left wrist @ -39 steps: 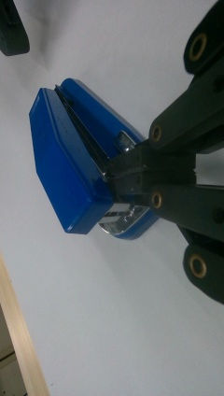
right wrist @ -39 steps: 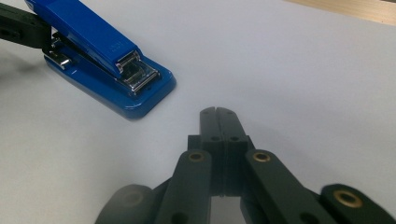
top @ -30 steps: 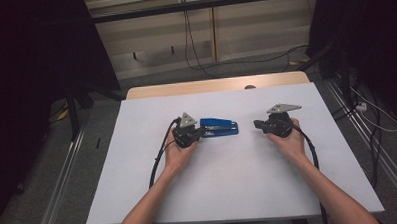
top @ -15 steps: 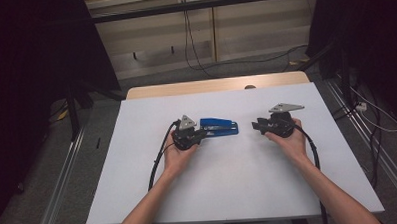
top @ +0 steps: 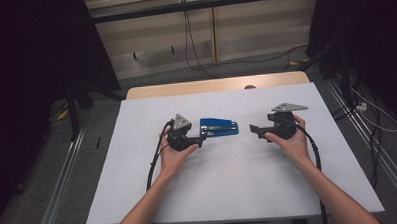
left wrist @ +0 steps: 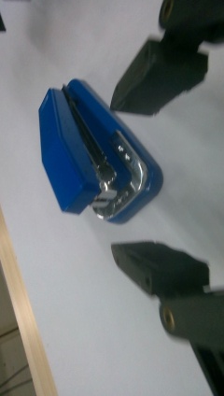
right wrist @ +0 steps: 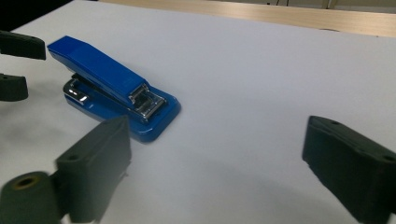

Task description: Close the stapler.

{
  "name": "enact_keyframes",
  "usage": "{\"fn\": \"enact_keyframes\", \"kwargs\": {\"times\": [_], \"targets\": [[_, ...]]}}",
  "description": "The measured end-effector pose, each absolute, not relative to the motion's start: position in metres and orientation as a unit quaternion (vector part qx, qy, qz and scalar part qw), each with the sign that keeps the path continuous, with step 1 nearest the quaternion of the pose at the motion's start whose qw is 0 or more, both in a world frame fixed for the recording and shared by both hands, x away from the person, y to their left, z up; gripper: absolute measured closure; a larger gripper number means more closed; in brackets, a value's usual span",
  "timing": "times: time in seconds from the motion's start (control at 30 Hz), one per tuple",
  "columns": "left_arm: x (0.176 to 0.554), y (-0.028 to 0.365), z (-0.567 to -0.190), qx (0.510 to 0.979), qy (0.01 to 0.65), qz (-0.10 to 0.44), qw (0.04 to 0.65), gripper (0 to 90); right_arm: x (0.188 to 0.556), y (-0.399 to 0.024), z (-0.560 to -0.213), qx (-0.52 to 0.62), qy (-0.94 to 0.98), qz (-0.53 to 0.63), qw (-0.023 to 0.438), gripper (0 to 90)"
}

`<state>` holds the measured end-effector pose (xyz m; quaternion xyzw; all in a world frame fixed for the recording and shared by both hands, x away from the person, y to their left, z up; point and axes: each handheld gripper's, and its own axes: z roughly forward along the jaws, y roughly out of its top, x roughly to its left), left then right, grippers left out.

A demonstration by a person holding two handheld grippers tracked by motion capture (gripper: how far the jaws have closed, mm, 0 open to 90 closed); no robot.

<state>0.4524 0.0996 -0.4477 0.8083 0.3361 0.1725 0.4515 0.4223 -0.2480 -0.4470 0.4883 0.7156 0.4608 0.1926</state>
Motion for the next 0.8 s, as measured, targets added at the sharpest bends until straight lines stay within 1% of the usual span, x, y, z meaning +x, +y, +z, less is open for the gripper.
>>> {"fn": "enact_keyframes", "kwargs": {"times": [0.07,0.1,0.17,0.23,0.33,0.4,0.47,0.63,0.7,0.8], "targets": [[0.452,0.101,-0.447,0.806,0.345,0.17,0.449,15.2,0.421,-0.247,-0.446,0.483,0.718,0.46,0.197,4.2],[0.452,0.102,-0.446,0.809,0.343,0.169,0.447,11.3,0.419,-0.245,-0.445,0.476,0.721,0.458,0.21,3.3],[0.45,0.103,-0.445,0.803,0.348,0.167,0.454,8.2,0.416,-0.244,-0.444,0.471,0.721,0.455,0.228,3.9],[0.448,0.105,-0.443,0.803,0.342,0.165,0.46,4.3,0.415,-0.245,-0.443,0.47,0.718,0.46,0.229,3.7],[0.442,0.108,-0.44,0.801,0.336,0.159,0.47,3.7,0.412,-0.247,-0.44,0.472,0.713,0.467,0.225,3.6],[0.438,0.108,-0.437,0.799,0.334,0.177,0.468,3.5,0.409,-0.248,-0.438,0.473,0.71,0.466,0.237,3.2],[0.434,0.107,-0.435,0.8,0.33,0.197,0.46,3.5,0.407,-0.248,-0.437,0.472,0.712,0.461,0.24,4.2],[0.423,0.113,-0.431,0.798,0.319,0.2,0.471,3.4,0.4,-0.251,-0.435,0.473,0.707,0.459,0.256,3.5],[0.419,0.117,-0.43,0.794,0.317,0.201,0.479,3.3,0.397,-0.251,-0.434,0.474,0.707,0.459,0.255,3.1],[0.413,0.126,-0.428,0.782,0.327,0.204,0.49,3.3,0.389,-0.251,-0.433,0.468,0.709,0.459,0.261,3.1]]}}
